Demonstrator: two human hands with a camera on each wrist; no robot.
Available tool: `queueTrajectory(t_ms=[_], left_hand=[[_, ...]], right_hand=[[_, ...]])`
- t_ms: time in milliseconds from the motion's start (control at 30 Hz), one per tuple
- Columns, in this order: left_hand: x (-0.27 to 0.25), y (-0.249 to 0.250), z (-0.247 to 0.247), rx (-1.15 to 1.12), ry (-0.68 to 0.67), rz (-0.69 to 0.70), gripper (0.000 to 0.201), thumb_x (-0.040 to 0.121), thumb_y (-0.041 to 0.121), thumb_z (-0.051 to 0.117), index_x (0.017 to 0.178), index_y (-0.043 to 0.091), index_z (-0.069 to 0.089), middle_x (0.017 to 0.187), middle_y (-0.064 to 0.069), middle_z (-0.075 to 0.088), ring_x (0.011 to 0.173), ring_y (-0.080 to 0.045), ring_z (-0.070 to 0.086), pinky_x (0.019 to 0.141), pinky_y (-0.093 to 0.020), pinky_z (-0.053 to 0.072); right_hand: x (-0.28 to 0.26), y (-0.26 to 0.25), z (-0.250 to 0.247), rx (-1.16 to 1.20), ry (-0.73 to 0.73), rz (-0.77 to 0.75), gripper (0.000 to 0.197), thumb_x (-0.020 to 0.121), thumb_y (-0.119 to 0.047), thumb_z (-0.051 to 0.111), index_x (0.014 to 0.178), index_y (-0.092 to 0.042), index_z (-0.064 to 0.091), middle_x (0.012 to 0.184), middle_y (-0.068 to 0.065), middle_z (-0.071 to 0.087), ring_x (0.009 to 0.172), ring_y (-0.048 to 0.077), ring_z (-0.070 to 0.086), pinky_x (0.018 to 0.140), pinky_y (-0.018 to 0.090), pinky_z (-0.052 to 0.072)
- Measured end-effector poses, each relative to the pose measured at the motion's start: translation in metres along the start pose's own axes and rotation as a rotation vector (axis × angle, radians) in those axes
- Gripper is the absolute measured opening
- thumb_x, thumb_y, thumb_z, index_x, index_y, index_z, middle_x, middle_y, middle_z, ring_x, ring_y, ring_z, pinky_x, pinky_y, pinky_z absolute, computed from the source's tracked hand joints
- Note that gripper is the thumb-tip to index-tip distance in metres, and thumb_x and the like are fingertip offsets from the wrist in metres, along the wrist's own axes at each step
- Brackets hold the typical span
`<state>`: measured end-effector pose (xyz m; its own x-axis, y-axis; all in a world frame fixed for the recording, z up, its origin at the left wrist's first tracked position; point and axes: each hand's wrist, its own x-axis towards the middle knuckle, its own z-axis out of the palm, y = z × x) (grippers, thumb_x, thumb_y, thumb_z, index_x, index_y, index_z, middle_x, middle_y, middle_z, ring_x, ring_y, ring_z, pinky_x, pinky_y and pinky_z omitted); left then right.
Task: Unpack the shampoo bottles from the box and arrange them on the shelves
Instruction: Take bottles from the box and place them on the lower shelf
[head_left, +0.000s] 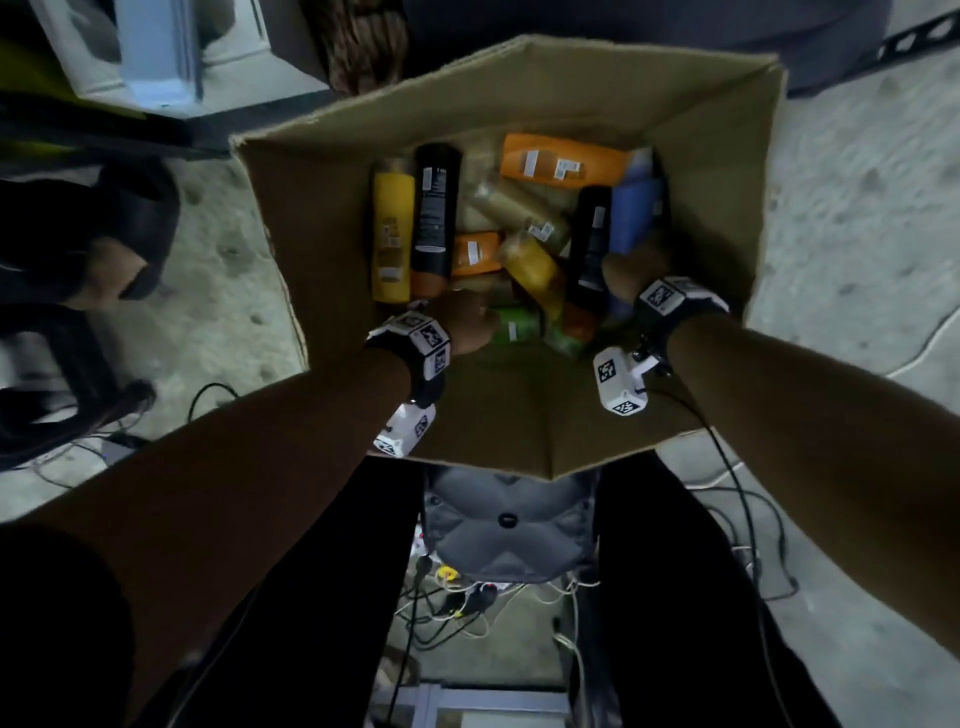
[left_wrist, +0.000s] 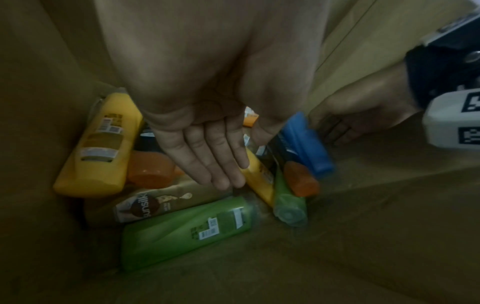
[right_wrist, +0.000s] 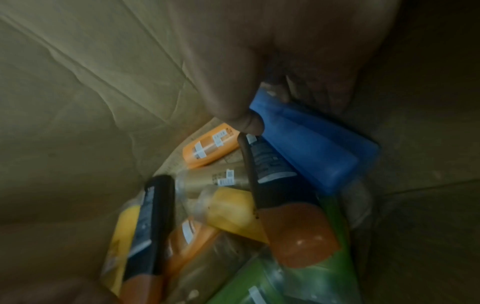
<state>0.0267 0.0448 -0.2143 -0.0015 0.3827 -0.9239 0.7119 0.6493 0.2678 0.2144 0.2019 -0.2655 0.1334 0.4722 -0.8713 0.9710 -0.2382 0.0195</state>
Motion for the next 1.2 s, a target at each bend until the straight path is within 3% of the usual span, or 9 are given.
queueTrajectory(t_ms=[133,200,333,500,600,767,900,1033,1200], left_hand=[[0.009,-0.002,-0.003,-0.073,-0.016,0.039,0.039,0.107,0.031,0.042,0.119,0.003,0.065,0.124,-0.023,0.063,0.105,-0.037,0.06,0.084,-0.036,0.045],[0.012,0.003,-0.002,-0.103,0.016,0.064,0.032,0.107,0.031,0.044,0.11,0.008,0.067,0.113,-0.015,0.065,0.1,-0.031,0.059,0.083,-0.033,0.044],[0.024,0.012,0.003,-0.163,0.088,0.049,0.033,0.107,0.027,0.047,0.078,0.017,0.057,0.077,0.001,0.054,0.073,-0.019,0.052,0.068,-0.029,0.038],[0.038,0.029,0.005,-0.157,0.042,0.081,0.038,0.103,0.026,0.051,0.065,0.018,0.05,0.07,-0.003,0.053,0.068,-0.025,0.054,0.067,-0.036,0.046],[0.047,0.044,0.002,-0.275,0.057,0.042,0.029,0.103,0.034,0.051,0.091,0.014,0.068,0.086,-0.005,0.066,0.074,-0.02,0.06,0.064,-0.03,0.045],[0.063,0.066,-0.011,-0.516,0.133,0.098,0.022,0.101,0.02,0.055,0.119,0.008,0.061,0.121,-0.015,0.069,0.105,-0.031,0.067,0.084,-0.04,0.055],[0.087,0.071,-0.016,-0.605,0.091,0.129,0.035,0.101,0.011,0.054,0.136,0.007,0.057,0.132,-0.014,0.066,0.12,-0.03,0.063,0.095,-0.037,0.052],[0.101,0.081,-0.012,-0.694,0.051,0.117,0.056,0.101,0.009,0.057,0.154,0.009,0.041,0.145,-0.018,0.058,0.131,-0.034,0.057,0.107,-0.05,0.049],[0.104,0.076,-0.002,-0.57,0.078,0.156,0.07,0.096,0.015,0.067,0.157,0.011,0.034,0.153,-0.014,0.051,0.138,-0.031,0.051,0.111,-0.048,0.044]], right_hand=[[0.006,0.001,0.008,0.178,-0.012,-0.035,0.068,0.102,-0.021,0.052,0.158,0.002,0.02,0.161,0.022,0.033,0.146,0.034,0.036,0.115,0.036,0.031],[0.006,0.003,0.01,0.278,0.028,-0.048,0.07,0.101,-0.017,0.057,0.157,0.003,0.02,0.16,0.023,0.033,0.146,0.035,0.035,0.117,0.038,0.029],[0.017,0.015,-0.001,0.131,0.24,-0.063,0.068,0.091,-0.047,0.062,0.149,-0.021,0.039,0.141,0.01,0.055,0.123,0.034,0.057,0.096,0.044,0.049],[0.037,0.012,0.004,0.011,0.118,-0.17,0.056,0.102,-0.058,0.04,0.131,-0.016,0.063,0.128,0.014,0.066,0.112,0.034,0.064,0.083,0.035,0.04],[0.045,0.008,0.014,0.122,0.121,-0.213,0.054,0.097,-0.059,0.043,0.116,-0.015,0.068,0.116,0.013,0.07,0.104,0.034,0.067,0.086,0.039,0.051],[0.052,0.003,0.027,0.181,0.183,-0.17,0.055,0.1,-0.062,0.035,0.093,-0.018,0.066,0.086,0.002,0.067,0.087,0.028,0.067,0.076,0.036,0.046],[0.057,0.005,0.026,0.143,0.147,-0.219,0.063,0.099,-0.065,0.04,0.123,-0.013,0.066,0.114,0.01,0.071,0.103,0.031,0.068,0.087,0.038,0.052],[0.047,0.002,0.023,0.354,0.012,-0.225,0.068,0.104,-0.046,0.052,0.157,-0.007,0.035,0.16,0.015,0.04,0.146,0.029,0.04,0.119,0.038,0.032],[0.018,0.014,0.033,0.436,-0.227,-0.05,0.07,0.104,-0.056,0.044,0.152,-0.005,0.042,0.152,0.018,0.049,0.136,0.037,0.051,0.112,0.05,0.042]])
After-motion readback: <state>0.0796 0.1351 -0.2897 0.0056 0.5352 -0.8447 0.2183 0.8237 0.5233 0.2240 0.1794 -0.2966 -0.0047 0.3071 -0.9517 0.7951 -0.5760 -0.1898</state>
